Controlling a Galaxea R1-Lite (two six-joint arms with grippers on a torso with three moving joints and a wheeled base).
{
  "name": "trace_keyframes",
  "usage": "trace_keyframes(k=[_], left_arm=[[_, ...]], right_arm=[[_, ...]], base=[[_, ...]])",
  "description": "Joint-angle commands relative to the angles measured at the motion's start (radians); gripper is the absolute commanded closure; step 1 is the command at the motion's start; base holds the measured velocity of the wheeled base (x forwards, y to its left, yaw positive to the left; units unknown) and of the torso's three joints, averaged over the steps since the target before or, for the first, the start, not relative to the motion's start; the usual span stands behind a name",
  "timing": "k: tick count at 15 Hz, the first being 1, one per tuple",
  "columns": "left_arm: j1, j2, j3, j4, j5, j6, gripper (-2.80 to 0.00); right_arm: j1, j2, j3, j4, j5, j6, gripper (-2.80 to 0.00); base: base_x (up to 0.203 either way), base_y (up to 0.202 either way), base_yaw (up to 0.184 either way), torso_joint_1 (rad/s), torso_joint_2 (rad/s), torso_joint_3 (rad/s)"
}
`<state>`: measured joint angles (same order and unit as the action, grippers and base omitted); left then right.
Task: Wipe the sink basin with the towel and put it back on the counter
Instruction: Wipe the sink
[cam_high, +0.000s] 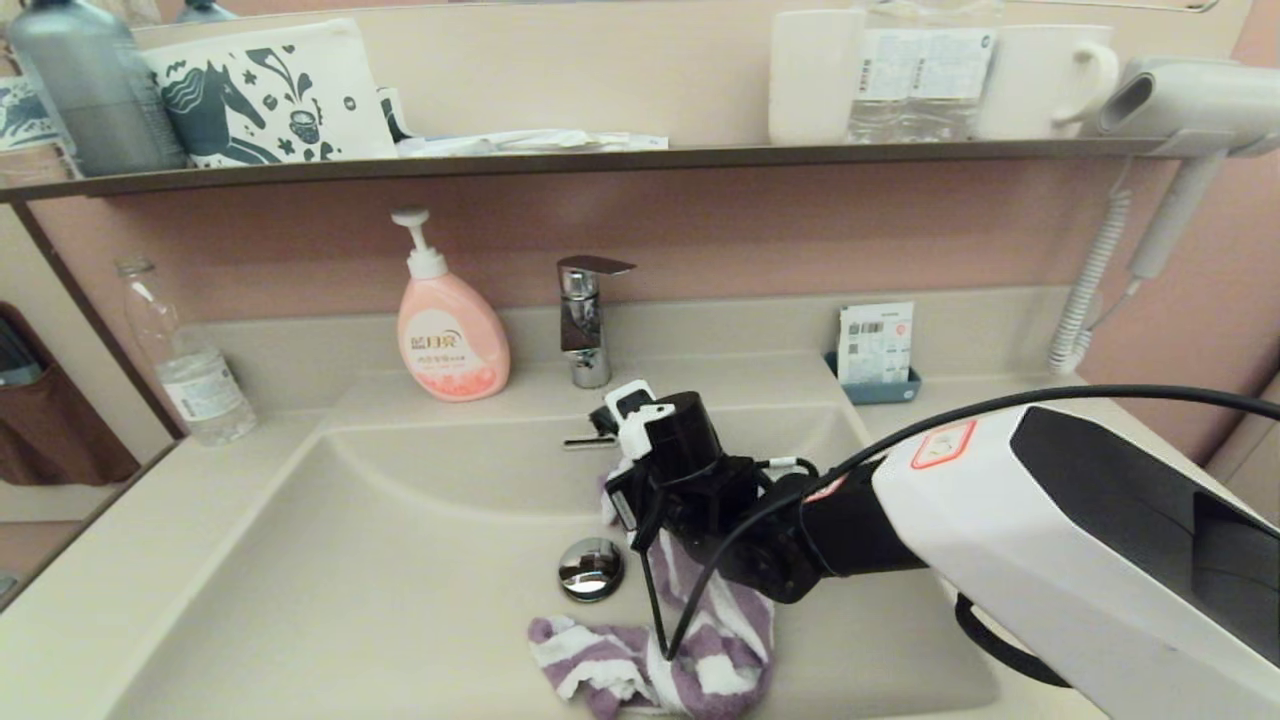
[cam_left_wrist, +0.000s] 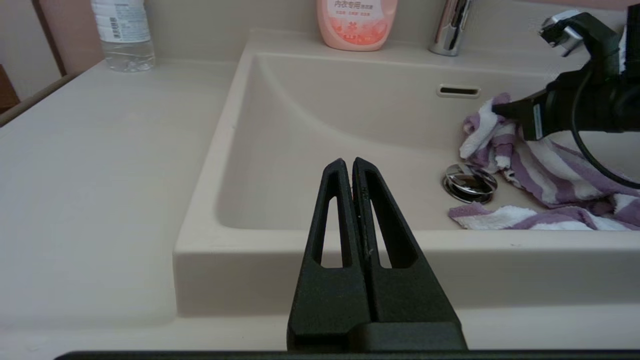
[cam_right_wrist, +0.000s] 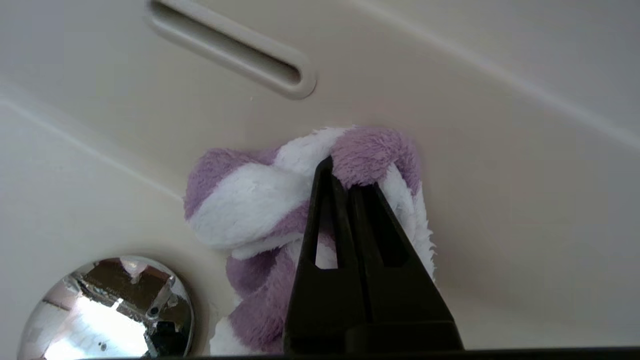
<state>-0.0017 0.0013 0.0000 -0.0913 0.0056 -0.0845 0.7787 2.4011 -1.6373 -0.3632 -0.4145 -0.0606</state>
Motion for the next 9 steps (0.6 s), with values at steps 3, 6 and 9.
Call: trace_keyframes(k=[3,6,9], left_arm=[[0.000,0.000,0.000,-0.001,0.001,-0.001,0.00],[0.000,0.000,0.000,-0.001,0.001,-0.001,0.00],[0.000,0.000,0.000,-0.001,0.001,-0.001,0.00]], right_arm=[[-0.048,-0.022,-0.004,-0.007,-0.032,0.007,0.00],[-0.074,-0.095,0.084,-0.005,-0.036,0.011,0.00],[-0.081,-0.164,0.217,-0.005,-0.037,0.012,0.00]], base=[[0.000,0.000,0.000,0.000,0.00,0.000],[0.000,0.000,0.000,0.000,0.00,0.000],[0.000,0.000,0.000,0.000,0.00,0.000]])
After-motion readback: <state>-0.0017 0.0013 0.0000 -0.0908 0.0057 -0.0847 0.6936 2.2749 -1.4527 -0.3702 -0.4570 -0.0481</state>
